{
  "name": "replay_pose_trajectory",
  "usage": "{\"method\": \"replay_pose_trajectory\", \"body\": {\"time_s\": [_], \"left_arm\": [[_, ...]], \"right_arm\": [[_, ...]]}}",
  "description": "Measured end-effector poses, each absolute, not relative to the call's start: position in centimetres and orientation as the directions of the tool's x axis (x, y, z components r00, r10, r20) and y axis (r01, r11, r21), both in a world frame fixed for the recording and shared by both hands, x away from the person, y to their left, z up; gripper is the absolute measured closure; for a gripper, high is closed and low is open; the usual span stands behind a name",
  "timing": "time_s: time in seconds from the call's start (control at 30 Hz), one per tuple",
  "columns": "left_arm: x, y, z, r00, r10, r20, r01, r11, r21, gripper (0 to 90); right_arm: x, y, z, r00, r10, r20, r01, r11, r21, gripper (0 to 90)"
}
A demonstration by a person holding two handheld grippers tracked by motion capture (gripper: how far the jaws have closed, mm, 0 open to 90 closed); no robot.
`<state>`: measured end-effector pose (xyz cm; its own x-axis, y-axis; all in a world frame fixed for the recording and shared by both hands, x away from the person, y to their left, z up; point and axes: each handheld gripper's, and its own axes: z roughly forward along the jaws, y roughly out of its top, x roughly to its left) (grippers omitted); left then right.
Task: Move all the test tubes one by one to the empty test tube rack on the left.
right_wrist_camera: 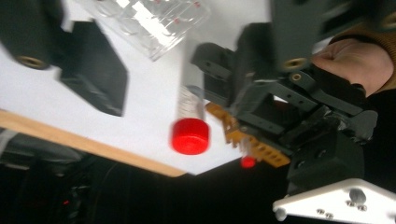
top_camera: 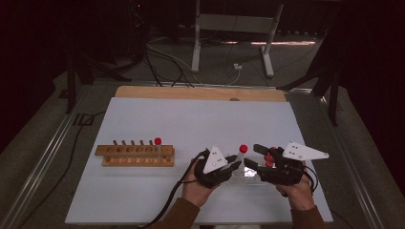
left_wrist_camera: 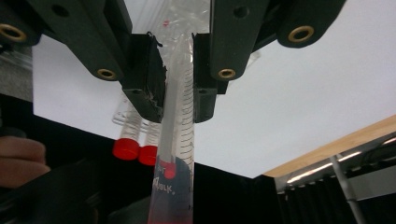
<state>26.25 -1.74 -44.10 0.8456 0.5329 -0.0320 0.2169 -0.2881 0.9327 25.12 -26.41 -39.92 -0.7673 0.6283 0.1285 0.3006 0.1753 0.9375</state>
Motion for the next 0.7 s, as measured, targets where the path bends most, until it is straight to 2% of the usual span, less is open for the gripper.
{"method": "replay_pose_trajectory", "body": {"time_s": [0.13, 0.3, 0.43, 0.7], "left_arm": [[26.4, -0.9, -44.0, 0.831, 0.554, -0.039, 0.224, -0.270, 0.936, 76.3], [26.4, 0.7, -43.8, 0.812, 0.582, -0.045, 0.230, -0.249, 0.941, 76.2], [26.4, 2.4, -43.5, 0.793, 0.606, -0.052, 0.235, -0.228, 0.945, 76.2], [26.5, 5.9, -43.1, 0.756, 0.651, -0.061, 0.240, -0.189, 0.952, 76.2]], "right_arm": [[25.2, -26.9, -39.8, -0.733, 0.672, 0.107, 0.295, 0.171, 0.940, 15.6], [25.3, -27.4, -39.9, -0.695, 0.713, 0.088, 0.292, 0.169, 0.941, 8.1], [25.5, -27.8, -40.1, -0.673, 0.734, 0.091, 0.301, 0.159, 0.940, 3.3], [25.6, -28.4, -40.3, -0.635, 0.769, 0.074, 0.300, 0.158, 0.941, 0.2]]}}
